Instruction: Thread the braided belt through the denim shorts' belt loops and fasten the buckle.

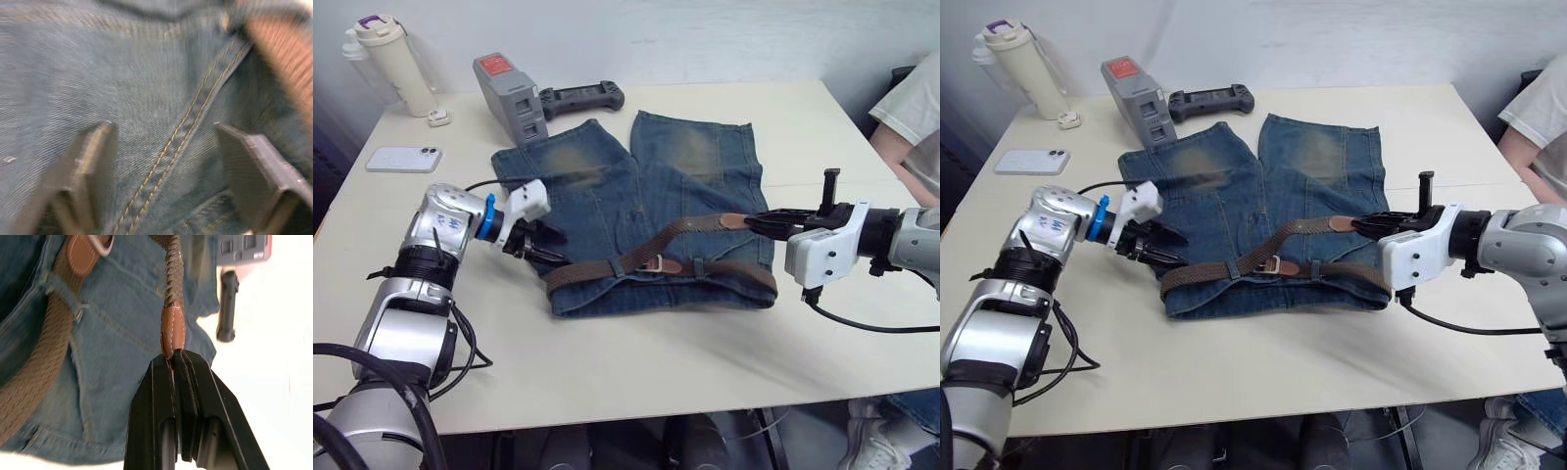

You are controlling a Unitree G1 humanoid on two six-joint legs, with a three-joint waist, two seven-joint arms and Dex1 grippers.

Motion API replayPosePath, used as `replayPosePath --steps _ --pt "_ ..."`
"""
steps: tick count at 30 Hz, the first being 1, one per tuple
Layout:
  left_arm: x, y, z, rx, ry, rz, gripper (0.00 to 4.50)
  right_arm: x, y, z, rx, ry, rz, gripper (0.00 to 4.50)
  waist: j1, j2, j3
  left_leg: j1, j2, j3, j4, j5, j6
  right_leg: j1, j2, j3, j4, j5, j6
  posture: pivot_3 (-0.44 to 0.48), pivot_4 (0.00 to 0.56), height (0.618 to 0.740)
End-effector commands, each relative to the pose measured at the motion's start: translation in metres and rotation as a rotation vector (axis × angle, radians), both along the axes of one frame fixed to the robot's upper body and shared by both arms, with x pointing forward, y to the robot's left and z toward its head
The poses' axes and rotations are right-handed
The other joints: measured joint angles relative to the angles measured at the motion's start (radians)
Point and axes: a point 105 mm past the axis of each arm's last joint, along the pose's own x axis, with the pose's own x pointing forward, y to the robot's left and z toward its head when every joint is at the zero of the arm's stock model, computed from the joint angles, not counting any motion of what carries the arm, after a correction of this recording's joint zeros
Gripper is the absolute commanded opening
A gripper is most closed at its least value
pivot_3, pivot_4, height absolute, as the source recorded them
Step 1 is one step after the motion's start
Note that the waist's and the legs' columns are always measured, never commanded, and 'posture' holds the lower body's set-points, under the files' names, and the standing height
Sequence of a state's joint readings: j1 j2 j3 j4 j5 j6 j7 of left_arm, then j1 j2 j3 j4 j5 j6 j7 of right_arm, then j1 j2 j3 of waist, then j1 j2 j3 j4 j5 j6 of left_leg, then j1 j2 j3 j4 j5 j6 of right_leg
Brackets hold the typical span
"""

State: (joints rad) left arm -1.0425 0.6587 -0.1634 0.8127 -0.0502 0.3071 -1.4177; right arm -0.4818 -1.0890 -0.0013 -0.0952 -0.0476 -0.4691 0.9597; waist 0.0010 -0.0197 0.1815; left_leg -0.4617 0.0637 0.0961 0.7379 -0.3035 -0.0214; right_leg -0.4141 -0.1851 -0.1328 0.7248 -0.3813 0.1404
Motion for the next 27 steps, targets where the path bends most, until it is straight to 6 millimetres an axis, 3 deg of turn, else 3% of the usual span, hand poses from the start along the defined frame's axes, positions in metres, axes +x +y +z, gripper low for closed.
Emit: replayPosePath --steps 1,6,10,13,19,27 --pt "0.001 -0.027 0.065 -0.173 -0.159 -0.047 4.46 -0.004 0.008 0.012 0.019 0.002 0.031 0.00 0.003 0.000 0.000 -0.001 0.000 -0.001 0.001 0.000 0.000 0.000 0.000 -0.001 0.000 0.000 0.000 0.000 0.150 0.664" --pt "-0.009 -0.061 0.077 -0.238 -0.190 -0.105 4.46 -0.002 0.006 0.015 0.059 0.073 0.003 0.00 0.000 0.000 0.000 0.000 0.000 -0.001 0.001 -0.001 0.001 0.002 -0.001 -0.001 -0.001 0.000 0.000 0.000 0.150 0.664" --pt "-0.033 -0.110 0.069 -0.228 -0.250 -0.223 4.46 0.000 -0.001 0.022 0.134 0.165 -0.061 0.00 -0.004 0.000 0.000 0.001 0.000 -0.001 -0.001 -0.001 0.001 0.002 0.000 0.000 -0.001 0.000 0.000 0.000 0.150 0.664" --pt "-0.042 -0.131 0.062 -0.223 -0.280 -0.240 4.46 0.000 -0.001 0.026 0.150 0.162 -0.080 0.00 -0.002 0.000 0.000 0.001 0.000 -0.001 -0.001 -0.001 0.001 0.002 0.000 0.000 -0.002 0.000 0.000 0.000 0.150 0.664" --pt "-0.044 -0.152 0.055 -0.206 -0.353 -0.219 4.46 -0.002 0.000 0.023 0.142 0.166 -0.100 0.00 -0.001 0.000 0.000 0.001 0.000 -0.001 0.000 -0.001 0.001 0.002 0.000 0.000 -0.002 0.000 0.000 0.000 0.150 0.664" --pt "-0.037 -0.165 0.053 -0.227 -0.401 -0.161 4.46 -0.003 0.000 0.024 0.148 0.157 -0.104 0.00 0.005 0.000 0.000 0.001 -0.001 -0.001 0.000 -0.001 0.001 0.002 -0.001 0.000 -0.002 0.000 0.000 0.000 0.150 0.664"
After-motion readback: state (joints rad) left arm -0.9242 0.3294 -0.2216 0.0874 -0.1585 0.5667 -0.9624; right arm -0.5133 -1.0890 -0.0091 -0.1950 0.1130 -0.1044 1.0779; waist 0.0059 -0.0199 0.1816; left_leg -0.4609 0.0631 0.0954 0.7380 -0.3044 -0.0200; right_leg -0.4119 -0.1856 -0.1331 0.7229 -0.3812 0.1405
